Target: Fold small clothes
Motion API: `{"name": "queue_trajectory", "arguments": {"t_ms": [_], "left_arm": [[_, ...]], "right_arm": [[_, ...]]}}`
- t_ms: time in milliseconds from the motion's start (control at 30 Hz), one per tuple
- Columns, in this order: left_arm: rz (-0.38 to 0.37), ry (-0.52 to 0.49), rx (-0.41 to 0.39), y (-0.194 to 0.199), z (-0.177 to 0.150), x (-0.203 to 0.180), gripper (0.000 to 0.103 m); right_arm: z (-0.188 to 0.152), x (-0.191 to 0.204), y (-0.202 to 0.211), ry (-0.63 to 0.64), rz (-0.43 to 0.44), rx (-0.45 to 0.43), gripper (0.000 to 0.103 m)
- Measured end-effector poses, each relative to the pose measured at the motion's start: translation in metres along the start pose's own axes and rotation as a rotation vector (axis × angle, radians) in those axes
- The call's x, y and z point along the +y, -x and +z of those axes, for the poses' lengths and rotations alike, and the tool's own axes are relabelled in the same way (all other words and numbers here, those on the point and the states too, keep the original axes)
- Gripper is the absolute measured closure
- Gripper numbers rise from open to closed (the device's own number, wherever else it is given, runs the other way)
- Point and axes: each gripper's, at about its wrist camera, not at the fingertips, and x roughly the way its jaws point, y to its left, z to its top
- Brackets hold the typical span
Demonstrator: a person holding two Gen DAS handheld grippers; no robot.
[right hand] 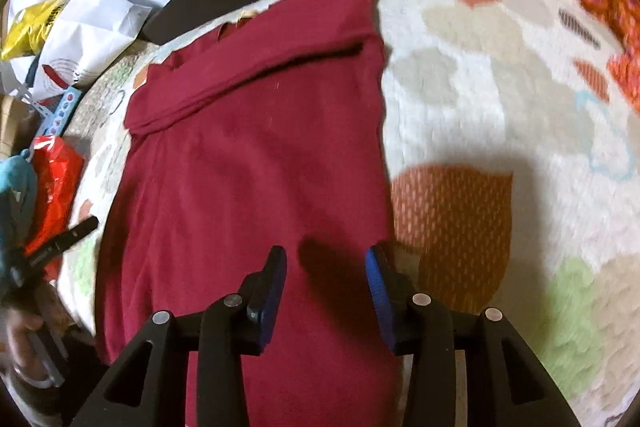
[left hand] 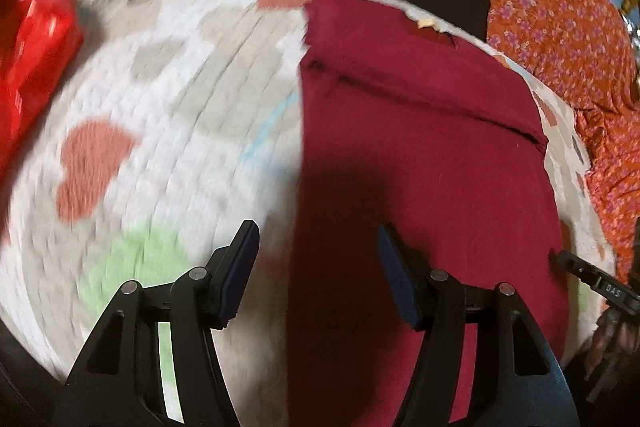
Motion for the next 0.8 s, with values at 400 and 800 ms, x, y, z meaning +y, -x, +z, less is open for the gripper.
{"name": "queue_trajectory", "arguments": {"t_ms": [400,800], "left_arm": [[-0.005,-0.056,0.084,0.007,-0.052,-0.013,0.042],[-0.019,-0.069,0.163,0.016,-0.086,-0.01,0.037]], "right_arm": [[-0.044,0.005,0.018,0.009,0.063,0.074,0.06],[-0.094,-0.002,0.031,-0.067,0.141,0.169,0.059]]}}
